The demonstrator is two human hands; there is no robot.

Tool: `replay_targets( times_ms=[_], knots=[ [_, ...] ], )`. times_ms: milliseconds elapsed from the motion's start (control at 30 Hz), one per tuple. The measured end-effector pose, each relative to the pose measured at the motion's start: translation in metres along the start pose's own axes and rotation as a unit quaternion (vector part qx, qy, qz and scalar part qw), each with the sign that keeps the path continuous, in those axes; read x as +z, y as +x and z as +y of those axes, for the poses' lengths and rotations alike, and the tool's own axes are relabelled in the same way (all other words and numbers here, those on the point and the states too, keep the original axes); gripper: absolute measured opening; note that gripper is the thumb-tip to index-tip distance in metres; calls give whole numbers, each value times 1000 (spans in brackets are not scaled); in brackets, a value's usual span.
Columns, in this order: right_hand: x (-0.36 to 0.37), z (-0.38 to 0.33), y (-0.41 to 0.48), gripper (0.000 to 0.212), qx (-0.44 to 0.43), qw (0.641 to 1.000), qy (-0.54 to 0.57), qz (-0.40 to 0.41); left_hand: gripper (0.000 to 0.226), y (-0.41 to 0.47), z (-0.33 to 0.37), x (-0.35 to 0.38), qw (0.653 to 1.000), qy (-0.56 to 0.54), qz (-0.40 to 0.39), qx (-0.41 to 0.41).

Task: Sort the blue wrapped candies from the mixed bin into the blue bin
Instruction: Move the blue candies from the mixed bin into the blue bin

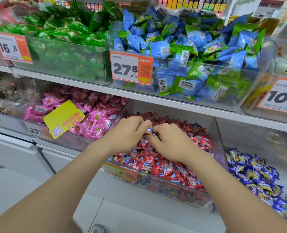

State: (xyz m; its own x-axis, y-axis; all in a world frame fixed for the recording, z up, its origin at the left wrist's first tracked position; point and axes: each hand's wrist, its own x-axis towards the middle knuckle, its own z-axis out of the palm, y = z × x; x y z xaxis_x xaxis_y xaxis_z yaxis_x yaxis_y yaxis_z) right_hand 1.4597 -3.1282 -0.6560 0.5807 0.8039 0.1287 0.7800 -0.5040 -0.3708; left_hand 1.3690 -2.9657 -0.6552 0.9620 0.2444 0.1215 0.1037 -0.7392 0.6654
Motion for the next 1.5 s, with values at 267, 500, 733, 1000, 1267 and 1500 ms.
replay_targets(
  times_ms=[267,500,733,1000,1267,1500],
  knots=[
    [-11,8,-5,48,-10,999,49,22,23,-6,7,-5,982,-173,-45,-64],
    [-16,21,-9,19,44,998,-49,15,6,-7,-1,-4,982,-153,3,-112],
    [8,-10,2,32,-14,969,-197,-148,9,-7,-8,-3,994,-41,17,-96],
    [-20,14,-4,5,65,964,-222,-128,20,-3,-4,-3,992,95,-16,-79],
    [3,-8,6,24,16,964,-244,-106,6,-6,-6,-1,992,110,-9,-60],
    [8,-7,12,37,31,961,-254,-104,22,-9,-10,-4,996,59,7,-73]
  ],
)
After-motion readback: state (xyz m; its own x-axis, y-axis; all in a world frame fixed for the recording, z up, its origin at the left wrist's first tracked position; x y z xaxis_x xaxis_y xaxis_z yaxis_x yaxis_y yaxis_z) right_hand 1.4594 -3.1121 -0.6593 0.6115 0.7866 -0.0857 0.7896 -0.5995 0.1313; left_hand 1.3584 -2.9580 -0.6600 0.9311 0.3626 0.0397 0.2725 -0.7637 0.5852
